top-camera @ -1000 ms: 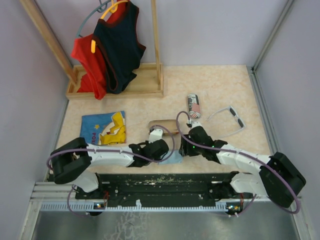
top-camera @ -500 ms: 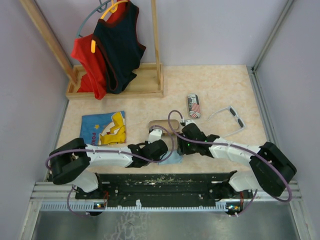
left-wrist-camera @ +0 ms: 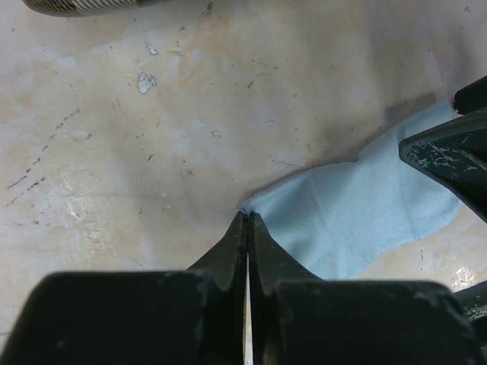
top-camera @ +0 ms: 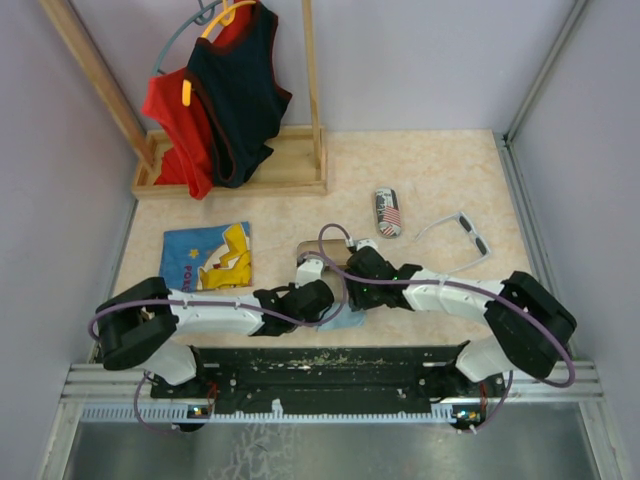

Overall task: Organize the sunglasses
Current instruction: Pick up the glasses cleaning cloth from the center of the board.

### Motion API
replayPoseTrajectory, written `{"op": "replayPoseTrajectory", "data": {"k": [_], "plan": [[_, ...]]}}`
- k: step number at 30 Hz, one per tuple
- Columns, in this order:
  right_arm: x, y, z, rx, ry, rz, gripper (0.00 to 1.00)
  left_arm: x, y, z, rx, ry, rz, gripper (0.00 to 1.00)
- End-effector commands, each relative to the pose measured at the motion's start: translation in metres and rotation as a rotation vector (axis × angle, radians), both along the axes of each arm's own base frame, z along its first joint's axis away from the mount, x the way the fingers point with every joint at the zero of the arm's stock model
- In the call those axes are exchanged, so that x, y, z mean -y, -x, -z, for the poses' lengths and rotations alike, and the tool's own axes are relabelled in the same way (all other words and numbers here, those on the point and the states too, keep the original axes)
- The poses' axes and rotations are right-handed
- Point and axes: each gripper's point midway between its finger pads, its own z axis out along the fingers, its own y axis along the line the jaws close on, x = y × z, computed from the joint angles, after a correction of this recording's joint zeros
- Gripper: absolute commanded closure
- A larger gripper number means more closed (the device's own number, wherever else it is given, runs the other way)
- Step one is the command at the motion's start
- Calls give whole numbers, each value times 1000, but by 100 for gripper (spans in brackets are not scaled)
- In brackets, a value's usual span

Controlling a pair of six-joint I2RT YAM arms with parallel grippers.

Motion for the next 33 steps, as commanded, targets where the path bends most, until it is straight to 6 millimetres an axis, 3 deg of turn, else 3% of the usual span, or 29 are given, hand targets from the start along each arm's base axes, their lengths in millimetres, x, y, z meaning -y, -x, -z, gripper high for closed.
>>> {"op": "replayPoseTrajectory", "data": {"k": [1, 10, 18, 27, 33], "plan": [[10, 11, 12, -50, 93, -8, 55, -8, 10, 7, -29, -29, 25, 99], [3, 25, 18, -113, 126, -56, 59, -6, 9, 5, -22, -29, 35, 99], [12, 33, 31, -143, 209, -52, 61, -5, 8, 4, -19, -26, 34, 99], [13, 29, 31, -112, 195, -34, 78, -6, 8, 4, -20, -29, 33, 99], [3, 26, 24, -71, 113, -42, 100, -5, 9, 0, -16, -4, 30, 99]]}}
